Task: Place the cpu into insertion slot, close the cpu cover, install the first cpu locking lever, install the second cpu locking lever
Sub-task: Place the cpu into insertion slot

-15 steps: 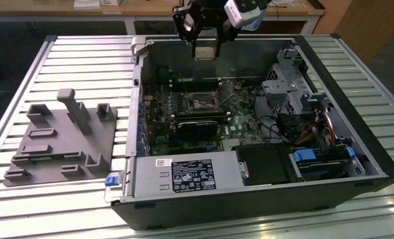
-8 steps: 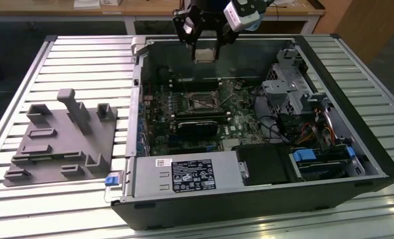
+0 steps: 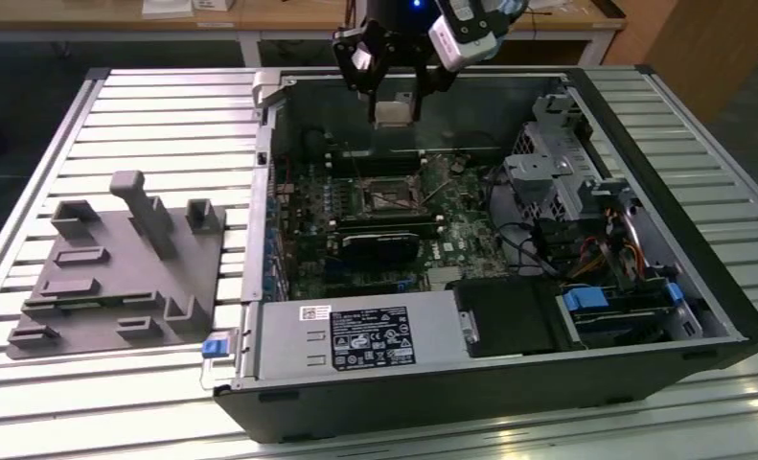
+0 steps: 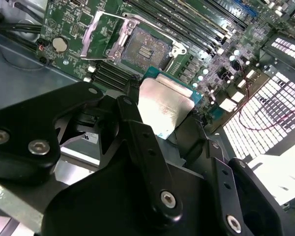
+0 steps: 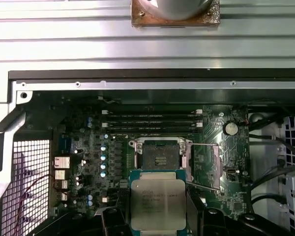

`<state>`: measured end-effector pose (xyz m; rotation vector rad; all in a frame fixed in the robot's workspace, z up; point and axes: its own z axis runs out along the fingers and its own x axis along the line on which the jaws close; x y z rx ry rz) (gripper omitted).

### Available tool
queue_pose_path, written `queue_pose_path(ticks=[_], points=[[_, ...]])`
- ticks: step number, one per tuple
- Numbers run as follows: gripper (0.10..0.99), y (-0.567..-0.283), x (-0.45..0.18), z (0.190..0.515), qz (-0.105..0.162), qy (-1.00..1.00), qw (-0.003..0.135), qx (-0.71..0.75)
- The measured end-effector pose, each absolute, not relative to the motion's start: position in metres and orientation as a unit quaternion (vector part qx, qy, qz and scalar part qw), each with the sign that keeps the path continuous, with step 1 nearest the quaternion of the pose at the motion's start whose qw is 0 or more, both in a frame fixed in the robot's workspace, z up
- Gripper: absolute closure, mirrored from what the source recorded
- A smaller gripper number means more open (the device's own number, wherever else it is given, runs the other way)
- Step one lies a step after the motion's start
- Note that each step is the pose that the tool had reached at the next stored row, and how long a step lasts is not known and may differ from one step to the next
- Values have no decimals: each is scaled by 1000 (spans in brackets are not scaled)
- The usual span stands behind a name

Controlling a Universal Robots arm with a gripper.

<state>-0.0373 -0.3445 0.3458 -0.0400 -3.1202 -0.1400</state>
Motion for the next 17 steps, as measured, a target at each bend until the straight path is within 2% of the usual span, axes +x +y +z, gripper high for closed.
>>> queue_pose_path(ticks=[17], points=[[545, -344, -37, 326, -44, -999, 4, -13]])
